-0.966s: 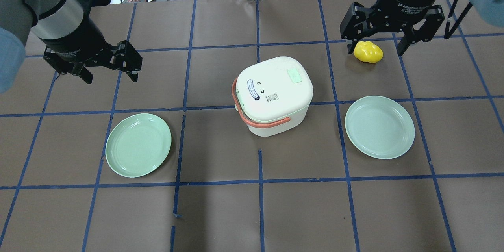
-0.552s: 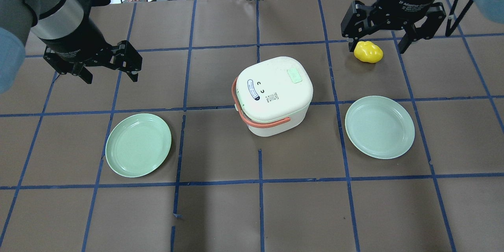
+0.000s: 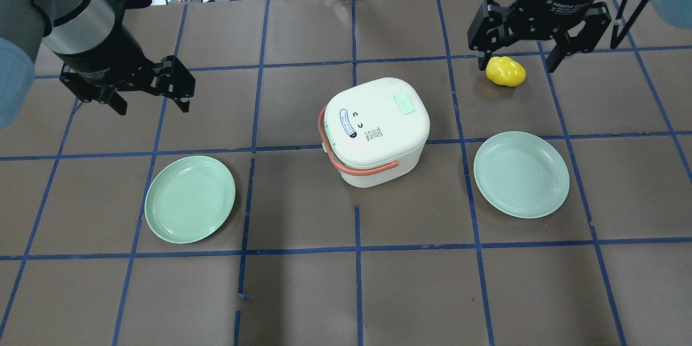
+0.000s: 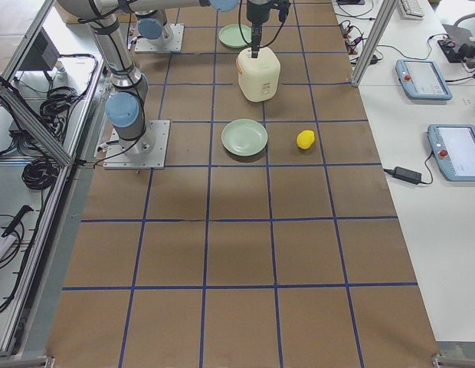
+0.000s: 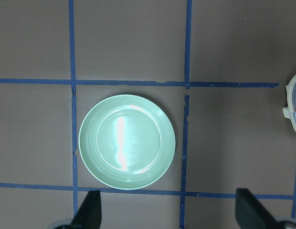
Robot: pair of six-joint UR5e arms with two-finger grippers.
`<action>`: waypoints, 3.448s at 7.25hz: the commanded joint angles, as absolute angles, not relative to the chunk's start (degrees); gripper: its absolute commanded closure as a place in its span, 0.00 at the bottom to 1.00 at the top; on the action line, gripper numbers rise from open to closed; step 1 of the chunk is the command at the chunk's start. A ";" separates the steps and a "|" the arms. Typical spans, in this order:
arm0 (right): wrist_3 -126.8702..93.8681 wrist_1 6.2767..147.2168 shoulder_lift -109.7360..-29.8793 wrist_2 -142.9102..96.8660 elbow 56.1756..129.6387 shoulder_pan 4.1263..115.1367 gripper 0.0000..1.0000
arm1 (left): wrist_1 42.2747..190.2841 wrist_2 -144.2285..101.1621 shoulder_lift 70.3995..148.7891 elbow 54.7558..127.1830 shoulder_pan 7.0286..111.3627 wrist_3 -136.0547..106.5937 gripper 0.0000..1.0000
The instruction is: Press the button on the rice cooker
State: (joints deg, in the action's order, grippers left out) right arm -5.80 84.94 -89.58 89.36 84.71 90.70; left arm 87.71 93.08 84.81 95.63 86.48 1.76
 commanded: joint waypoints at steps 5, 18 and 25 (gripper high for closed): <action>-5.71 88.49 -85.35 85.35 84.81 92.46 0.93 | 87.80 93.08 84.81 95.62 86.48 1.76 0.00; -5.63 103.09 -76.64 82.97 89.38 98.26 0.91 | 87.71 93.08 84.81 95.62 86.48 1.76 0.00; -5.98 106.43 -76.64 82.97 91.40 100.46 0.90 | 87.80 93.08 84.81 95.62 86.48 1.76 0.00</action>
State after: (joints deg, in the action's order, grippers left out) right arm -5.97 105.45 -76.65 82.97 90.68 100.39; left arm 87.73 93.08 84.81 95.63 86.48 1.76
